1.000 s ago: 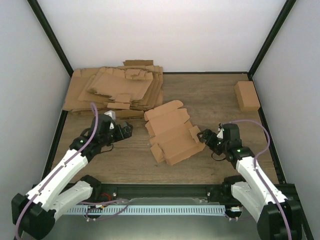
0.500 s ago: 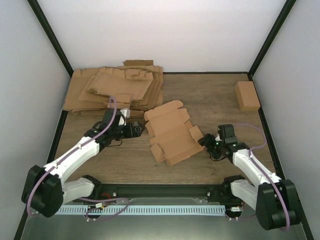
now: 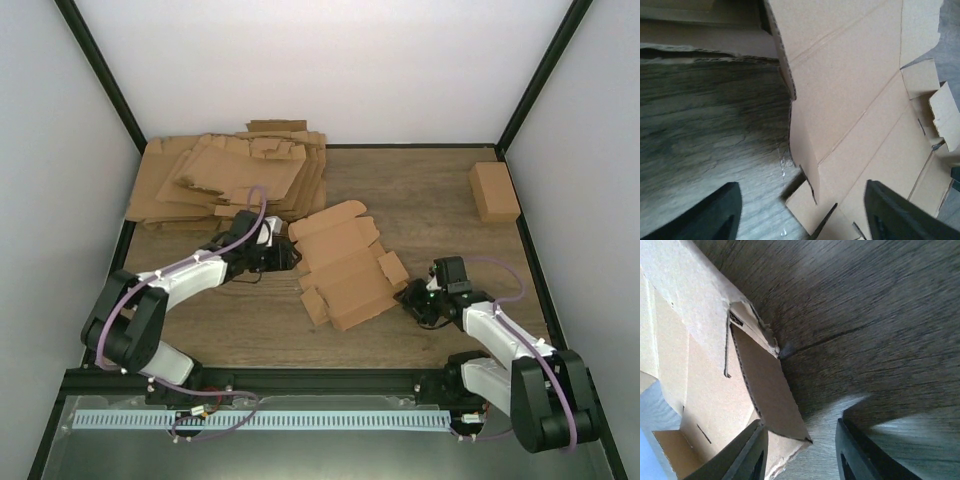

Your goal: Fold the paper box

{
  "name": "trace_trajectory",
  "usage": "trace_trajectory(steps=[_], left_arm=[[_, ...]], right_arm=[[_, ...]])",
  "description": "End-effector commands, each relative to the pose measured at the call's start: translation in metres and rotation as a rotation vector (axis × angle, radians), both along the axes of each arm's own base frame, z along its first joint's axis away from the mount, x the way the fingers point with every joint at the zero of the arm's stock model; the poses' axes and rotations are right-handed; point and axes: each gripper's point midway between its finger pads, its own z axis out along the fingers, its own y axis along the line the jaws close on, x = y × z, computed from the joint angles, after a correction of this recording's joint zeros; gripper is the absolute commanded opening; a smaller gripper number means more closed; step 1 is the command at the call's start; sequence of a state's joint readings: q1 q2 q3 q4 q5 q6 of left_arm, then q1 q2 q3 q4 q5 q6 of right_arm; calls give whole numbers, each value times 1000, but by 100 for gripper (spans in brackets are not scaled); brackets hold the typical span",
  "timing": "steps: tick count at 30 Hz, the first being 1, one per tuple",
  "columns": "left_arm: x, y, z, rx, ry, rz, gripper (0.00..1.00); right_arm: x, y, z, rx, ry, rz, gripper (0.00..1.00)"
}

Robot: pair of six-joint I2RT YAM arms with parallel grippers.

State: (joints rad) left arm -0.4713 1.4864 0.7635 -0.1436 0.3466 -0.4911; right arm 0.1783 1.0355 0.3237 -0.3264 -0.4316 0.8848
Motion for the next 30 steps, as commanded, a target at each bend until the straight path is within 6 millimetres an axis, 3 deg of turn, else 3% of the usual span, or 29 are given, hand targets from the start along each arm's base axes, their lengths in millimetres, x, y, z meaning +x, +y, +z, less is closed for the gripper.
trace_trajectory(steps=[1, 8, 11, 12, 14, 19, 26, 28, 30], left_arm=[[14, -19, 9, -58, -49, -61, 62], [28, -25, 3, -69, -54, -41, 46], [31, -32, 1, -97, -47, -52, 26], [32, -33, 0, -100, -44, -51, 14], [32, -33, -1, -104, -49, -28, 4], [22, -28, 8, -164, -61, 41, 4], [-17, -30, 15, -197, -63, 123, 4], [-25, -21, 18, -200, -59, 174, 4], [-31, -6, 16, -183, -49, 239, 4]], right_arm=[[7, 1, 4, -19, -30, 31, 37], [12, 3, 11, -20, -47, 41, 38], [12, 6, 14, -3, -64, 59, 46], [12, 8, 15, 7, -69, 68, 49], [10, 11, 16, 28, -72, 81, 51], [2, 26, 22, 134, -93, 115, 53], [-1, 31, 31, 200, -125, 108, 55], [3, 27, 33, 166, -148, 103, 59], [6, 26, 36, 144, -167, 111, 78]])
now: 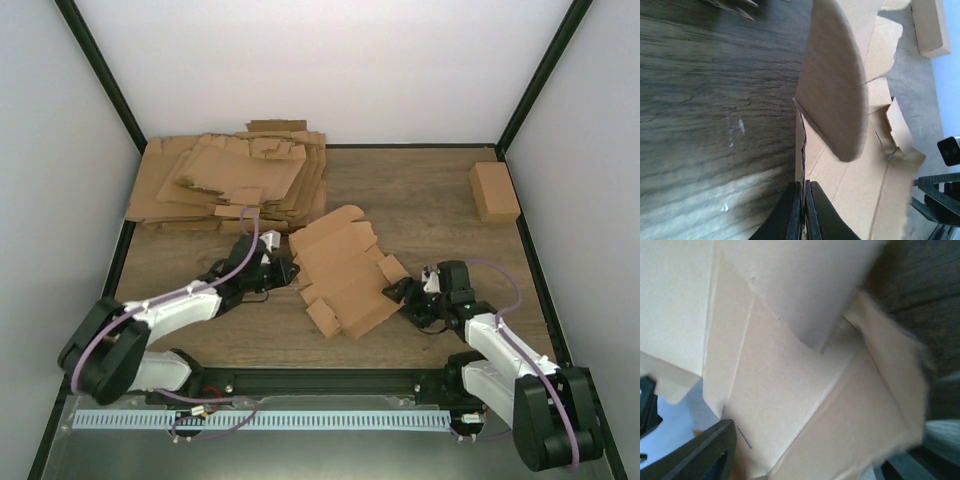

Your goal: Fold the paper box

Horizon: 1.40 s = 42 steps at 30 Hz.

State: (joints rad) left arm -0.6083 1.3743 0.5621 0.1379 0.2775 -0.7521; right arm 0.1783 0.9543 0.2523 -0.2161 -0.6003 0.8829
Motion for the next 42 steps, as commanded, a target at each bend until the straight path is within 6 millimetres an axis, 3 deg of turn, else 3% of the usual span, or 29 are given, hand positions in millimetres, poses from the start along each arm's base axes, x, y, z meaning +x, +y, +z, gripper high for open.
trace_trajectory(steps=[1, 3, 8, 14, 21, 26, 33, 42], left_arm=[[-2, 30, 10, -5, -7, 188, 4], [-11, 50, 12, 7, -13, 260, 4], [-32, 87, 22, -95, -25, 434, 4], [-44, 108, 15, -195, -5, 558, 4], [-46, 111, 12, -192, 1, 571, 5], [-48, 112, 7, -183, 14, 570, 5], [-49, 111, 3, -193, 26, 573, 5], [-49, 109, -1, -191, 34, 567, 6]], right_arm=[[14, 2, 21, -11, -87, 21, 88], [13, 8, 24, 8, -116, 69, 99], [10, 23, 30, 75, -148, 179, 100], [10, 34, 37, 122, -182, 253, 98], [2, 50, 34, 197, -201, 258, 90], [13, 65, 27, 154, -189, 260, 86], [19, 93, 2, 125, -89, 288, 76], [43, 103, -8, 95, -68, 245, 63]])
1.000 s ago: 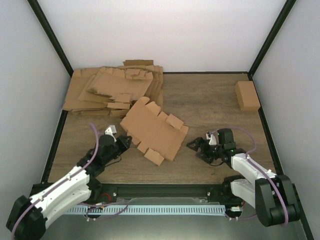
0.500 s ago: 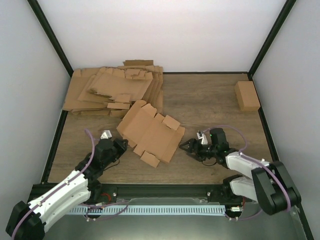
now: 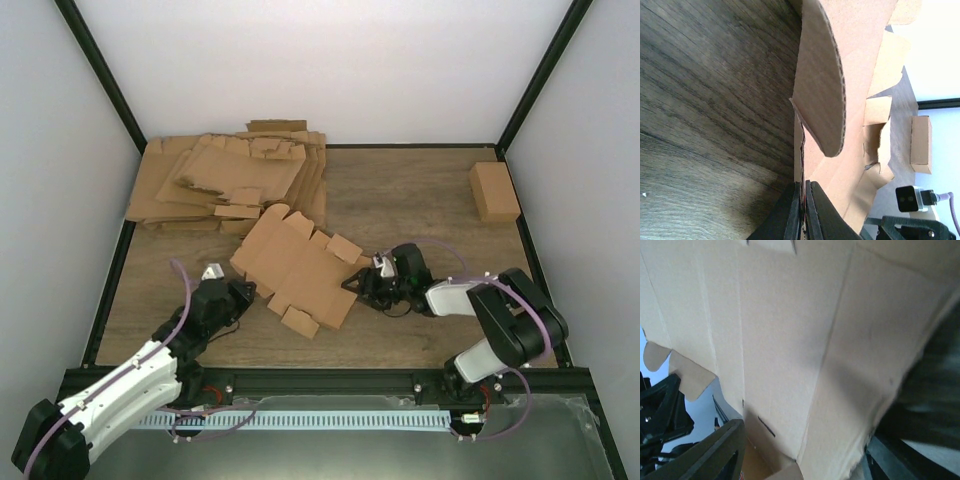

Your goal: Fold the paper box

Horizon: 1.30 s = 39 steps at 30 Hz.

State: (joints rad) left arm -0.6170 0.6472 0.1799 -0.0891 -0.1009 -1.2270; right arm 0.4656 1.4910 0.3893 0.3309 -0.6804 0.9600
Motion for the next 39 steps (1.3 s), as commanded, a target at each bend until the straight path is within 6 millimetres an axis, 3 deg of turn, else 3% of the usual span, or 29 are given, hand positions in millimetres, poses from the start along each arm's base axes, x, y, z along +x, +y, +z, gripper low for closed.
trace_trajectory(steps=[1, 6, 9, 11, 13, 15, 17, 22, 27, 30, 33, 39], left_arm=[[1, -1, -1, -4, -9, -2, 6], [0, -3, -5, -1, 5, -9, 6], [0, -7, -5, -10, 7, -30, 9], [0, -9, -4, -1, 6, -46, 18], [1, -7, 3, 36, -1, -48, 35], [4, 0, 14, 101, -21, -39, 61], [6, 13, 28, 181, -39, -10, 72], [12, 25, 85, 277, -167, -3, 82], [20, 14, 136, 352, -297, -96, 88], [29, 8, 162, 422, -322, -136, 99], [40, 0, 164, 494, -278, -187, 100], [54, -13, 148, 489, -211, -258, 100]], right_arm=[[17, 3, -4, -28, -2, -50, 60], [20, 4, -3, -27, 2, -59, 43], [25, 1, 3, -54, -27, -66, 10], [31, -2, 10, -100, -63, -62, 1], [38, -8, 15, -184, -105, -51, 1], [43, -17, 22, -274, -148, -35, 1], [45, -24, 33, -338, -198, -6, 1], [36, -36, 62, -434, -286, 96, 1], [23, -40, 85, -458, -343, 183, 1], [18, -41, 97, -454, -358, 201, 1], [14, -43, 105, -451, -361, 198, 3], [14, -64, 101, -564, -299, 129, 4]])
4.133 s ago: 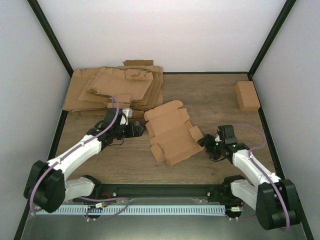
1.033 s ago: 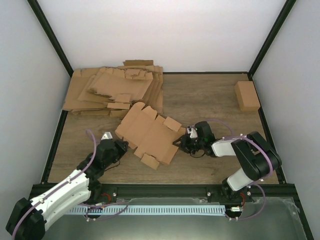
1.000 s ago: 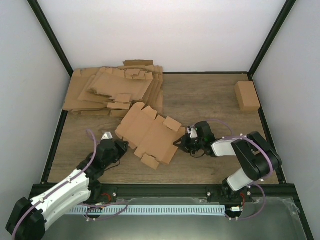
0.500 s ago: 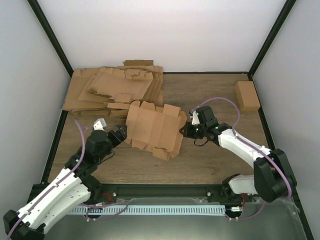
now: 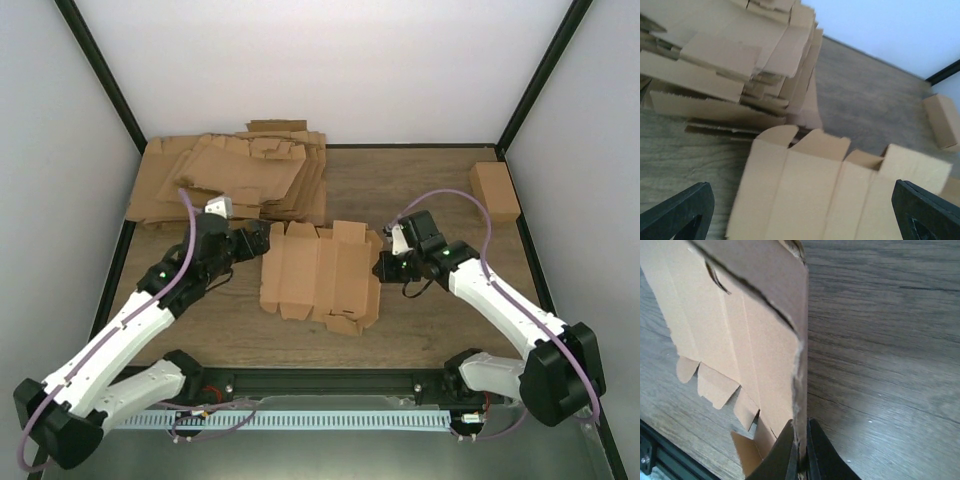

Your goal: Fold the paper box

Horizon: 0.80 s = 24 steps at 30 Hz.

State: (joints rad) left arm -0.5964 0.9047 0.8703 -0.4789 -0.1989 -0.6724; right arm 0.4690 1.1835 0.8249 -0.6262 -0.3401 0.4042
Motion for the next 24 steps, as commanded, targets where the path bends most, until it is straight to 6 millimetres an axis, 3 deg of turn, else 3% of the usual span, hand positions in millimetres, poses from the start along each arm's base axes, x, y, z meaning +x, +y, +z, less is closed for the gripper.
trace_trajectory(steps=[1, 9, 13, 24], left_arm=[[1, -2, -23, 41, 74, -67, 100], [7, -12, -67, 23, 179, -128, 100], [8, -17, -85, 50, 222, -161, 100], [12, -33, -110, 76, 278, -247, 97]], right_arm=[[2, -19, 9, -104, 1, -70, 4], [5, -46, 16, -208, -7, -196, 4], [1, -41, 18, -194, 7, -158, 6], [-16, -29, 8, -139, 92, -99, 6]])
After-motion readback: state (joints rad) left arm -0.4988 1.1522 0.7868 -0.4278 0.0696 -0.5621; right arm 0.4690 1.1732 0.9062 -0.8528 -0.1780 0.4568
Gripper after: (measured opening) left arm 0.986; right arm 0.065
